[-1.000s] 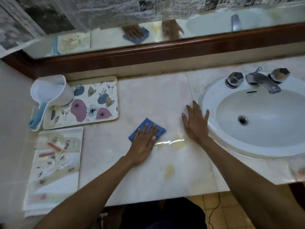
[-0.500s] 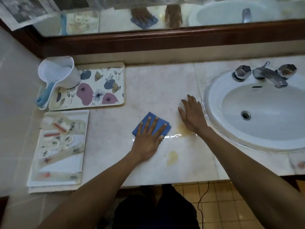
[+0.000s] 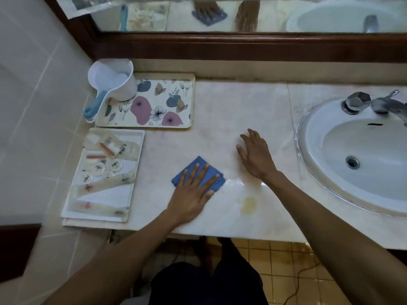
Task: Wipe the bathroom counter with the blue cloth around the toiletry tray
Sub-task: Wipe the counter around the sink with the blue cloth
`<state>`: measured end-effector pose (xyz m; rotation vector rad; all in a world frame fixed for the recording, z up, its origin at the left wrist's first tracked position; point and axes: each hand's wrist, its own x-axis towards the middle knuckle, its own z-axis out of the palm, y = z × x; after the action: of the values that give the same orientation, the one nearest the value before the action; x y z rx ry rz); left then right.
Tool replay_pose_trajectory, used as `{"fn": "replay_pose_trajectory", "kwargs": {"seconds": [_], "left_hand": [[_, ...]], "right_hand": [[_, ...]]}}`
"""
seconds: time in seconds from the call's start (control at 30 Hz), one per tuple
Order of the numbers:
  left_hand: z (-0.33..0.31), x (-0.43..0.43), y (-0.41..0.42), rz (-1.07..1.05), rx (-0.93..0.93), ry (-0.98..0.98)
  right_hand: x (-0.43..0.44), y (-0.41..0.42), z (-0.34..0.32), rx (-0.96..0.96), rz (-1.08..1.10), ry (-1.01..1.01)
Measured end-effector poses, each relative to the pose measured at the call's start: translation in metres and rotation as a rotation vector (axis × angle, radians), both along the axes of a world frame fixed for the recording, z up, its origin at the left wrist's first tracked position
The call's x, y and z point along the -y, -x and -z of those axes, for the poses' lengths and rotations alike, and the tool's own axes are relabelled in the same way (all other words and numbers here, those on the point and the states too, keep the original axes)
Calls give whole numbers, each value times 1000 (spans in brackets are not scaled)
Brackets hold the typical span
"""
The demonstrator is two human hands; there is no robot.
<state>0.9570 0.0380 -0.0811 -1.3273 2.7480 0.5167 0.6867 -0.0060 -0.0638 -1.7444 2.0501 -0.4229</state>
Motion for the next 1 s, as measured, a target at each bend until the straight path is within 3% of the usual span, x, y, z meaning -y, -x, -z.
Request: {"fn": "replay_pose_trajectory", "kwargs": {"seconds": [0.17,0.37,0.63,0.73,0.9,1.0], "left_hand": [[-2,16,-72,14,12,33],[6,72,-37,-241,27,8],[11,-43,-98,-171,-16,96],[12,-37,-112,-145,-4,119],[17,23,-72,-439,-2,77],[17,14,-38,-624,-1,97]], "right_hand": [[2,-47,3,15,-81,-1],[4,-79,1,-16,-144,-41],[4,-115,5,-72,-214,-70],[2,-129,9,-75,-175,-85],[-5,-122,13,-93,-192,-71],[-10,-111,14,-100,-240,-67]]}}
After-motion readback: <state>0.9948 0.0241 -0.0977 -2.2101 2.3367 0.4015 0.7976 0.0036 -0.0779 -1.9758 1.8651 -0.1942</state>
